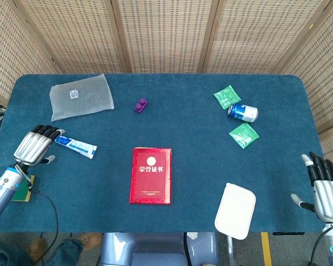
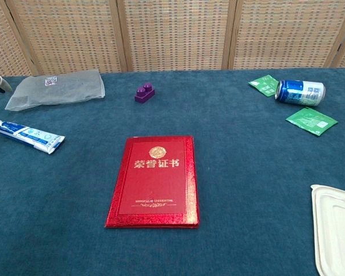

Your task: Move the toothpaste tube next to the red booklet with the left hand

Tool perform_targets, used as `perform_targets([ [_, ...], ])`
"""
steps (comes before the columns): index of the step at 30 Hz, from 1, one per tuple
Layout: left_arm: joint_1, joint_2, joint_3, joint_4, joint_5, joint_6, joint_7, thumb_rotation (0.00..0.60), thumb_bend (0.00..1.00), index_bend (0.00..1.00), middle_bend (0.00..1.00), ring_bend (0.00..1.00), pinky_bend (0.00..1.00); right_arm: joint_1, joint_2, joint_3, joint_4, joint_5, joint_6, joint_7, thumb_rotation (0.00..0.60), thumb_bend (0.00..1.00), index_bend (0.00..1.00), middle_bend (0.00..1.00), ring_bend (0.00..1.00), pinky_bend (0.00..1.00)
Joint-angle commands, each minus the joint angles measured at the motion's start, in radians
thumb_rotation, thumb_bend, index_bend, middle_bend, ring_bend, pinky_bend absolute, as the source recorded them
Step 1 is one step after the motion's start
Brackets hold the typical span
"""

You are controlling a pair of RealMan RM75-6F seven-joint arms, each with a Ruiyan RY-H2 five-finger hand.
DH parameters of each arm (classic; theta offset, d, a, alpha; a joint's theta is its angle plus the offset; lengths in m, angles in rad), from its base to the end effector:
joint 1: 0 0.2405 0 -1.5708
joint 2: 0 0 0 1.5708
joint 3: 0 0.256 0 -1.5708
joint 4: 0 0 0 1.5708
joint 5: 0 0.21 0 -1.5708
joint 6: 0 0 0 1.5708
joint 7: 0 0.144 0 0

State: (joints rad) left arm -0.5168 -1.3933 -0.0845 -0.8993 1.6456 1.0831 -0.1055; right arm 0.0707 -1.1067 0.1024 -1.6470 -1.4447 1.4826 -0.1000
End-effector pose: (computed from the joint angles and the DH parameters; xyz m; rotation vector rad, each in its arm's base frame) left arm -0.3212 0.3496 0.1065 -1.8378 -0.5377 -0.6712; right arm -0.3104 -0.1868 0.1698 1.3299 -0.8440 0.8456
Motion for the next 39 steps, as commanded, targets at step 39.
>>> perform_targets([
  [39,-0.211,-0.243,0.040,0.340,-0.083,-0.145,-0.250,0.600,0.39,0.57,0.57,0.50,0.52,0.016,-0.012,0.007,0.016,0.058,-0.046,0.000,0.600,0.00,0.00,0.00,0.00,0.00],
])
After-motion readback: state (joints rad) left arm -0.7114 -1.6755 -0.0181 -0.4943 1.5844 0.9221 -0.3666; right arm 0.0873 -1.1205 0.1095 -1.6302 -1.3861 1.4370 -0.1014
